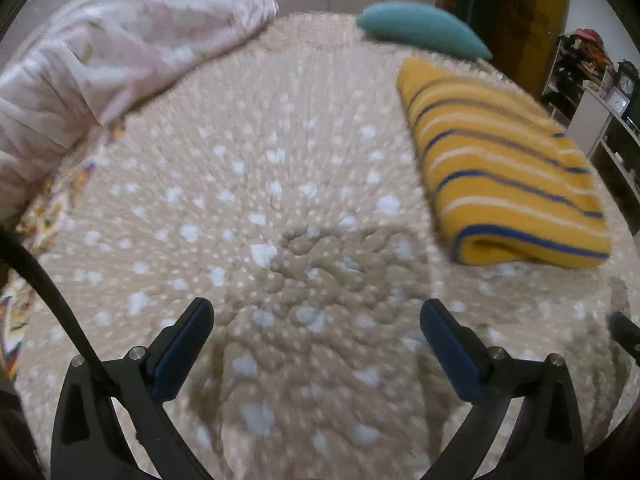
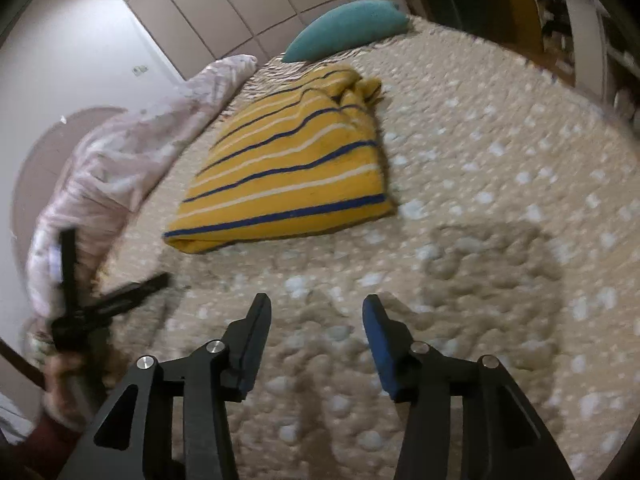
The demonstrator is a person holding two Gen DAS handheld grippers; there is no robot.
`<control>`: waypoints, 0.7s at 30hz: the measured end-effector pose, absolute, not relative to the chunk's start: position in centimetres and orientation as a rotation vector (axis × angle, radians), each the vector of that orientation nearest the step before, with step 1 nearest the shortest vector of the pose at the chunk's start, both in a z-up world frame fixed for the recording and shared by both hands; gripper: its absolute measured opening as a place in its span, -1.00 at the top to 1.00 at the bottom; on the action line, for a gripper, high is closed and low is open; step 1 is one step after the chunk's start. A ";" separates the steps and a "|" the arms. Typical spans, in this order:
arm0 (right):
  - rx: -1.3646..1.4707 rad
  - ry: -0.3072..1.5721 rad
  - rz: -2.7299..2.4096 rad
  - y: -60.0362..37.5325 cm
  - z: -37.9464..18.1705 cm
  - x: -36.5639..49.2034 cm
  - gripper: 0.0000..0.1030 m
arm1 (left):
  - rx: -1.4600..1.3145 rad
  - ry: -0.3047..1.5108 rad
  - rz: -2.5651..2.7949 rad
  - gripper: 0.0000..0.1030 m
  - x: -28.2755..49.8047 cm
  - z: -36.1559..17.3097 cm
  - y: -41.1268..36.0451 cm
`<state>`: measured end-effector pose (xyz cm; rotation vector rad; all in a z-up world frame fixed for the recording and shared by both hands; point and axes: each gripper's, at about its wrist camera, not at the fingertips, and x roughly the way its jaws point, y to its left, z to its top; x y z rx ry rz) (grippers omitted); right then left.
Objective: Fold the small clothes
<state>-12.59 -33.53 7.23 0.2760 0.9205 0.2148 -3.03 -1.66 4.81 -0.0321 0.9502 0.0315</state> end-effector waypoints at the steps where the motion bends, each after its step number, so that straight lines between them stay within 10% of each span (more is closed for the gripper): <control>1: 0.259 0.919 0.204 -33.3 7.4 -12.6 -0.07 | -0.029 0.923 0.038 -1.00 -3.8 5.7 -2.0; 21: 0.096 0.958 0.091 -30.4 6.6 -12.9 -0.24 | -0.011 0.926 0.023 -1.00 -9.1 6.7 -4.2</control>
